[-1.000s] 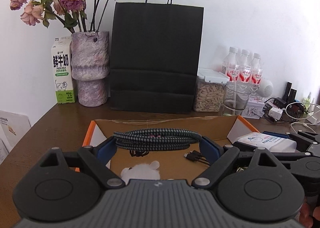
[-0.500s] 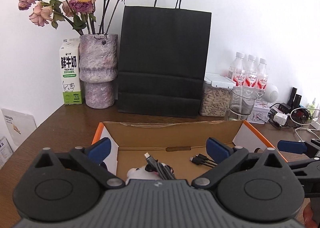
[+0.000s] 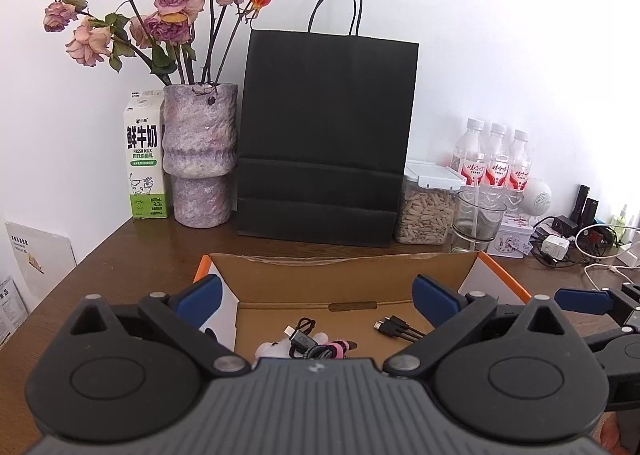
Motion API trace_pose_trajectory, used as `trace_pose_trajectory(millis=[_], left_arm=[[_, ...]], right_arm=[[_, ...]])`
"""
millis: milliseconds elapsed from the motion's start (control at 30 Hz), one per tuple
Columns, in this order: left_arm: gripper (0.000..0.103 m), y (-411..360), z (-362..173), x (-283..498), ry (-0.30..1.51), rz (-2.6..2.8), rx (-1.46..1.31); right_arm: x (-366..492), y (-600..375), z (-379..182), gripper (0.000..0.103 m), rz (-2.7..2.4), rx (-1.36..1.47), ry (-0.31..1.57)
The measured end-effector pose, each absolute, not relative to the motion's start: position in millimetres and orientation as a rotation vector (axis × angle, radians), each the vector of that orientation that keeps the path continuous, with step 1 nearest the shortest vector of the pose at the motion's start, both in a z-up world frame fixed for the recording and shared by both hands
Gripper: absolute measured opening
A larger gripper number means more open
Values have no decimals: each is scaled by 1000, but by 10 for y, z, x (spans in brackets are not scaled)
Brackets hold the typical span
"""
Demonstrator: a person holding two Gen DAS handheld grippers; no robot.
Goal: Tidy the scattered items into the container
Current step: 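Withdraw both tools from the box toward the remaining items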
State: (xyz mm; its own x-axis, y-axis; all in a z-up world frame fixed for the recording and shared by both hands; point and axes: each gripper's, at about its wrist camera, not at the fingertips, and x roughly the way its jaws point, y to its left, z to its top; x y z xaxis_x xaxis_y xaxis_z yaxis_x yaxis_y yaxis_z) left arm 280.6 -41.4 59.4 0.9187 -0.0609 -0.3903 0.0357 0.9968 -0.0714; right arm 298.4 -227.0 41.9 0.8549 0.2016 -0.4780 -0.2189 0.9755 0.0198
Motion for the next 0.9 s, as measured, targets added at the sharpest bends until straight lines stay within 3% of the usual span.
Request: trace_pose_trajectory(millis=[900], left_arm=[[103,36,744,1849,360,11,-50]], right_arm=[[2015,-2570,481,103,173,-33,475]])
